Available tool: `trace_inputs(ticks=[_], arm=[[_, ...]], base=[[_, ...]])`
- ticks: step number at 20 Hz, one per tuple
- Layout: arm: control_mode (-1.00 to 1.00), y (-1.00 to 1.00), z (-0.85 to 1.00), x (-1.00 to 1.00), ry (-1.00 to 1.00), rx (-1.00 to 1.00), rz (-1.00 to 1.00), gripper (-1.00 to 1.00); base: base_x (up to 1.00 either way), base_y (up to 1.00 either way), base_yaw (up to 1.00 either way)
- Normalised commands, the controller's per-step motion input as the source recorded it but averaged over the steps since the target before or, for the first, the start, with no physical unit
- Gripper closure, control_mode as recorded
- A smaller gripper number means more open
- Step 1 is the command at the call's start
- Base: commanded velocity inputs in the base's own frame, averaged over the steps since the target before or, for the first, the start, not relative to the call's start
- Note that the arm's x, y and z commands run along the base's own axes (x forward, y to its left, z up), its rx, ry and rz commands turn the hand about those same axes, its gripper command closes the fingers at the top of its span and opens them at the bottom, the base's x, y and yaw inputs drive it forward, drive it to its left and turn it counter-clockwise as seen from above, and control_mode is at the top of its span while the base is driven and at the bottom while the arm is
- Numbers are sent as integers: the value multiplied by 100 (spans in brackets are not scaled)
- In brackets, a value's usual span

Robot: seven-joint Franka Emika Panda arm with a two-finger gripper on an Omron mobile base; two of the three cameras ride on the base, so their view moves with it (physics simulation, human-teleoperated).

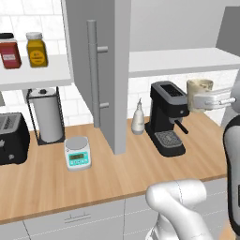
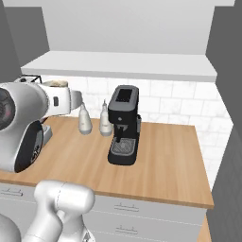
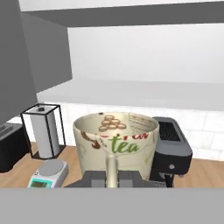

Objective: Gather all objects into one cabinet and sort the glasses and bowls to opposite sides.

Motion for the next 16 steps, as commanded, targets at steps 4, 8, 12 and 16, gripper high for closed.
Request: trace_inputs(ticks=[4, 8, 12, 16], arm=[[-100, 17, 0, 0, 0, 0, -8, 100], [-100, 8, 0, 0, 0, 0, -12, 100], [100, 0, -1, 0, 0, 0, -7, 100], [100, 0, 0, 0, 0, 0, 0, 100]], base=[[0, 0, 0], [0, 0, 0], [-9, 0, -1], [-89, -11, 0]])
